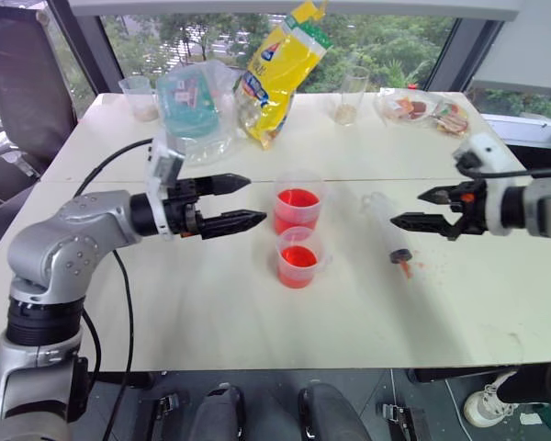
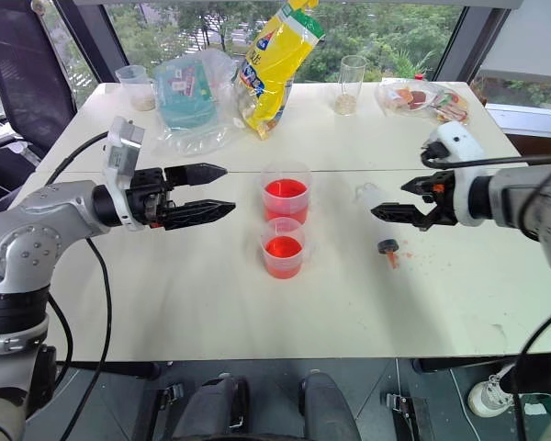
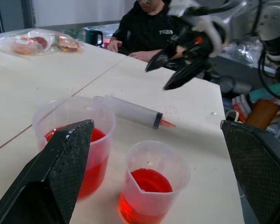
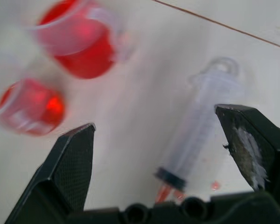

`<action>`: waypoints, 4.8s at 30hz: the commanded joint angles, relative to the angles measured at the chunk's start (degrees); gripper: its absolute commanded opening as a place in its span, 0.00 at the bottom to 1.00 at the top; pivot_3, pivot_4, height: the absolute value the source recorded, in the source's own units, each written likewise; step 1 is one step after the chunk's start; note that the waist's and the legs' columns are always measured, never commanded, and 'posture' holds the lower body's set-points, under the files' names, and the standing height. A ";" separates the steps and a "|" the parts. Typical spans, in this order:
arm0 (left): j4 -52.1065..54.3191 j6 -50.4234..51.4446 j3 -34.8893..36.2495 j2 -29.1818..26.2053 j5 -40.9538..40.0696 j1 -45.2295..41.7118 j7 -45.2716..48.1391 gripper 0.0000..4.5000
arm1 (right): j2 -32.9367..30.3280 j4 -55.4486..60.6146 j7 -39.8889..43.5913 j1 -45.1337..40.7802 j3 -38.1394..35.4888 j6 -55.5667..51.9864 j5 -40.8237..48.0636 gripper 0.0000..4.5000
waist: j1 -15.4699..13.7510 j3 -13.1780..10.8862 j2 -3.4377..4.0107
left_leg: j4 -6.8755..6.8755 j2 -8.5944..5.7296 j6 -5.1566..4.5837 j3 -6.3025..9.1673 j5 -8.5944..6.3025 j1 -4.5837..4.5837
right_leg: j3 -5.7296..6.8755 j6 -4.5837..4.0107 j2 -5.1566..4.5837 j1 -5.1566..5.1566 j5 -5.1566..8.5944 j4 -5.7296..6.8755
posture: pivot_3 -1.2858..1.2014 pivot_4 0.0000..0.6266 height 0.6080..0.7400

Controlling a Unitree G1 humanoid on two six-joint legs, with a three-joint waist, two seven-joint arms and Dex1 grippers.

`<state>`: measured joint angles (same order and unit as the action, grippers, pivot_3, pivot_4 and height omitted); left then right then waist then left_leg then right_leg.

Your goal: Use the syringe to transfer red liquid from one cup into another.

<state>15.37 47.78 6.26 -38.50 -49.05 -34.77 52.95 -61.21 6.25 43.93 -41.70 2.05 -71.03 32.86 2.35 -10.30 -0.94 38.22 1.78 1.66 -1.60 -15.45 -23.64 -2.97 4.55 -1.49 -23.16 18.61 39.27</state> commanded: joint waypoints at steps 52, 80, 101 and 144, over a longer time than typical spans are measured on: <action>-7.57 -6.11 -0.81 -0.31 6.81 -9.46 2.58 1.00 | 51.84 -6.44 -11.63 -7.37 -11.49 47.65 -8.63 0.31 | -0.02 0.04 -0.06 | -0.08 -0.02 0.05 -0.01 0.02 0.03 | 0.04 0.00 -0.06 -0.02 -0.01 0.06 | 0.52 0.24 1.00; -26.46 -13.72 -8.53 14.01 17.18 -23.58 5.70 1.00 | 55.53 -19.27 -9.19 5.26 -1.54 74.25 -17.98 0.31 | 0.17 0.04 -0.05 | -0.08 0.00 0.15 -0.04 0.08 0.08 | 0.04 0.00 0.02 -0.06 -0.01 0.14 | 0.52 0.24 1.00; -34.03 -16.76 -6.63 19.34 20.21 -28.69 6.46 0.00 | 54.33 -19.31 -7.01 5.62 -0.17 71.72 -17.75 0.31 | 0.14 0.04 -0.05 | -0.06 0.00 0.17 -0.03 0.10 0.11 | 0.04 0.00 0.01 -0.04 -0.01 0.20 | 0.52 0.24 1.00; -34.26 -18.19 -4.40 16.20 20.55 -31.08 7.17 0.44 | 52.02 -19.05 -5.92 1.03 -1.69 66.26 -15.46 0.31 | 0.16 0.04 -0.04 | -0.08 0.01 0.17 -0.03 0.10 0.11 | 0.04 0.00 0.02 -0.07 -0.01 0.20 | 0.52 0.24 1.00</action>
<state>-22.87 30.62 -0.66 -21.48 -26.93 -64.82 60.02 -8.79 -13.78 37.50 -39.36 0.22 -4.24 17.01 2.51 -10.27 -0.98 38.14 1.79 1.83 -1.63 -15.35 -23.54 -2.93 4.55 -1.48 -23.23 18.60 39.47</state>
